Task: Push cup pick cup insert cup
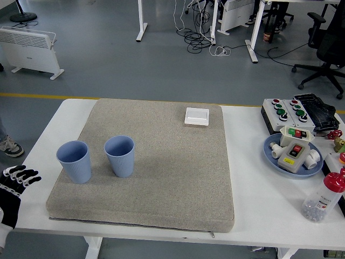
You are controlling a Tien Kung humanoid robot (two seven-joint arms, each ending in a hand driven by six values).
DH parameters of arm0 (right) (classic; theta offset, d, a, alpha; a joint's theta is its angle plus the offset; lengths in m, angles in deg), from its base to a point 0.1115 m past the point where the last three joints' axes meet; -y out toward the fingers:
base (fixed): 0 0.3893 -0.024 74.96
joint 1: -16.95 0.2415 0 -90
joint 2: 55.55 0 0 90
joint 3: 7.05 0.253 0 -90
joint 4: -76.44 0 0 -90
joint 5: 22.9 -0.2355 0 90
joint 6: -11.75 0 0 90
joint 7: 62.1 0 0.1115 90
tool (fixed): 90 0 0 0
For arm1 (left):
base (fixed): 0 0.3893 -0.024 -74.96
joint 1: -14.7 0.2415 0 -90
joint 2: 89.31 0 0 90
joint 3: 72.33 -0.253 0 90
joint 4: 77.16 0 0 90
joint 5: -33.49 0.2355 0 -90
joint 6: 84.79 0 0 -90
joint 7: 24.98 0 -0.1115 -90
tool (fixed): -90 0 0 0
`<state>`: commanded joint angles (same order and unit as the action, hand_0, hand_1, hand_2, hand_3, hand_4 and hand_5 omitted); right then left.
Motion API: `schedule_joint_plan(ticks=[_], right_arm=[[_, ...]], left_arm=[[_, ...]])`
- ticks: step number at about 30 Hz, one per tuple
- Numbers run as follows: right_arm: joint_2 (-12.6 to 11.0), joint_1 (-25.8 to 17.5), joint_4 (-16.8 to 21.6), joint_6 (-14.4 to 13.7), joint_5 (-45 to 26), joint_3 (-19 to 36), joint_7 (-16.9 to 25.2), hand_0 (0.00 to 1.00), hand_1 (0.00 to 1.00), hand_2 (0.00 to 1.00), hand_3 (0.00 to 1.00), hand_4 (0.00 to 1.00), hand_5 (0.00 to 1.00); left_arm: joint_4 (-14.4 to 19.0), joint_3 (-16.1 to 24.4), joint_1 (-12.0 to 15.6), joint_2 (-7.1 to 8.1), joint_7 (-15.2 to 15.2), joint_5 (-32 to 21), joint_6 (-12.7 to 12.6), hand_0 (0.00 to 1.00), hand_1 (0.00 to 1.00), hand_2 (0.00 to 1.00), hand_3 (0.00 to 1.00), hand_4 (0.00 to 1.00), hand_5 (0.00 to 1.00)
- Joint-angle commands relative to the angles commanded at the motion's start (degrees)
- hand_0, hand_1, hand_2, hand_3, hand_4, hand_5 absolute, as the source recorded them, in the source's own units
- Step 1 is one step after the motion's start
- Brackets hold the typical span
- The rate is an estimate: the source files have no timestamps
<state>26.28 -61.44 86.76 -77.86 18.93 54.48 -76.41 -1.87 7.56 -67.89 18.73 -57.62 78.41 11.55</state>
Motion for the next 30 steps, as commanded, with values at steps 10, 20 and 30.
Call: schedule_joint_plan(ticks=[10,20,30], right_arm=[[0.0,-0.1,0.0,0.0,-0.3,-0.2,0.0,0.77,0.71,0.711,0.613,0.266,0.56],[0.1,-0.3,0.0,0.0,-0.5,-0.3,0.0,0.77,0.711,0.71,0.613,0.265,0.557],[0.3,-0.8,0.0,-0.1,-0.3,-0.3,-0.1,0.771,0.71,0.709,0.613,0.265,0.56]], left_arm=[[-2.8,-4.7,-2.8,0.2,1.9,7.0,-0.1,0.628,0.584,0.525,0.497,0.612,0.998],[-6.2,-7.2,-7.0,0.48,4.9,10.0,-0.1,0.674,0.609,0.532,0.504,0.614,0.998],[-8.3,-8.5,-9.9,1.01,6.1,11.1,-0.2,0.684,0.609,0.533,0.506,0.612,0.998]])
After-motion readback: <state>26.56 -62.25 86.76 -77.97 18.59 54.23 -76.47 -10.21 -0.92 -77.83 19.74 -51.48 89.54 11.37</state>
